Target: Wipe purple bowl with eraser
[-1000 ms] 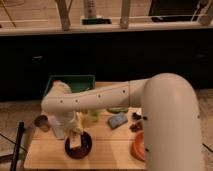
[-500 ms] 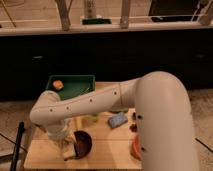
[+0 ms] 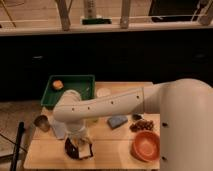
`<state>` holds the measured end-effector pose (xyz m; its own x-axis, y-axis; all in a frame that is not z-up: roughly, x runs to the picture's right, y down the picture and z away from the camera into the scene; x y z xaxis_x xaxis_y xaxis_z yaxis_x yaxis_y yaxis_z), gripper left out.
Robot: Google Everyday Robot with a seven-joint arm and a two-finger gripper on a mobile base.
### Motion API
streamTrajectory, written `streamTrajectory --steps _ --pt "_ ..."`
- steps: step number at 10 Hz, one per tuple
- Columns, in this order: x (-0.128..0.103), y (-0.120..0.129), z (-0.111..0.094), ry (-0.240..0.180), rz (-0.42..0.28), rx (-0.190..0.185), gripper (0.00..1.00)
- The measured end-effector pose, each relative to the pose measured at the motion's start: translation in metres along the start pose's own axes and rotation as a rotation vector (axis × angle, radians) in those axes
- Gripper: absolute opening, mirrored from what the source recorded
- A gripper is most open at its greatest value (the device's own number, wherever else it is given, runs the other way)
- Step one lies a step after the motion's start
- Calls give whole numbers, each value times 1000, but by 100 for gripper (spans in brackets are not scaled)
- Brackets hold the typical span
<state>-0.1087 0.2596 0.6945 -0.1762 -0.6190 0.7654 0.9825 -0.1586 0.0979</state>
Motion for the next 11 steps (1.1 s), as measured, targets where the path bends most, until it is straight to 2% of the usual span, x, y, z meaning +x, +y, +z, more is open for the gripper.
streamTrajectory --steps 2,4,8,10,11 --pt "14 5 -5 18 10 2 0" --pt "25 -10 -13 37 -9 0 0" --pt "35 -67 -27 66 -121 5 0" --pt "32 -74 -33 80 -177 13 0" --pt "31 -73 -33 83 -183 14 0"
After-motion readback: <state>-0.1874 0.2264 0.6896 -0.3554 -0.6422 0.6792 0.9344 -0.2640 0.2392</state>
